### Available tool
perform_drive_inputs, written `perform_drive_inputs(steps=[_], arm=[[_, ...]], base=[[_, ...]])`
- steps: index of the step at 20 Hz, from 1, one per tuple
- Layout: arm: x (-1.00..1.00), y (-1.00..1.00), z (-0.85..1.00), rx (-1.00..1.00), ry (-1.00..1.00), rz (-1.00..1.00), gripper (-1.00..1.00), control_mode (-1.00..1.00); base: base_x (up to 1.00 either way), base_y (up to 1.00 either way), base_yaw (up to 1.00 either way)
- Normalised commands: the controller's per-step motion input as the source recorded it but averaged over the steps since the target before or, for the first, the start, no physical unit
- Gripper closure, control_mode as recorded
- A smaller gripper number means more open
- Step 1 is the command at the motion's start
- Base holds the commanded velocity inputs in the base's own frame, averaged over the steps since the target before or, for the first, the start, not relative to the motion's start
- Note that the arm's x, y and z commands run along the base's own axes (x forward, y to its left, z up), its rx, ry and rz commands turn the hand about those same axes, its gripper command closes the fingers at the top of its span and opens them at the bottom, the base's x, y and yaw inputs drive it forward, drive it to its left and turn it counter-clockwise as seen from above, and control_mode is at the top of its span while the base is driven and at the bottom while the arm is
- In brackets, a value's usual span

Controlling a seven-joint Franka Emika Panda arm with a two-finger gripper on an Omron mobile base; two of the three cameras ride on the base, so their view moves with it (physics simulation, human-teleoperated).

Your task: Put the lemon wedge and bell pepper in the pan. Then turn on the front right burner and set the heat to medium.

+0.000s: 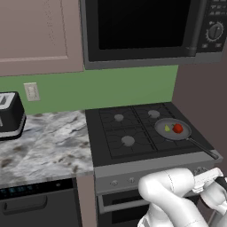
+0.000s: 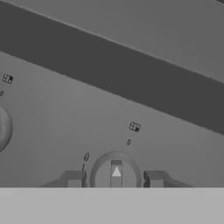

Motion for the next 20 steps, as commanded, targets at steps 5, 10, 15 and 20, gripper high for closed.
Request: perform_drive_inputs(steps=[5,10,15,20], arm=[[0.00,0.00,0.03,-0.16,0.00,0.00,1.00,-1.00],[-0.01,0.00,0.01,-0.15,0.00,0.00,1.00,-1.00],[-0.03,0.00,0.00,-0.13,0.00,0.00,1.00,-1.00],[-0.01,0.00,0.00,-0.13,0.00,0.00,1.00,-1.00]], base=[[0.00,0.00,0.00],[0.00,0.00,0.00],[0.00,0.00,0.00],[0.00,0.00,0.00]])
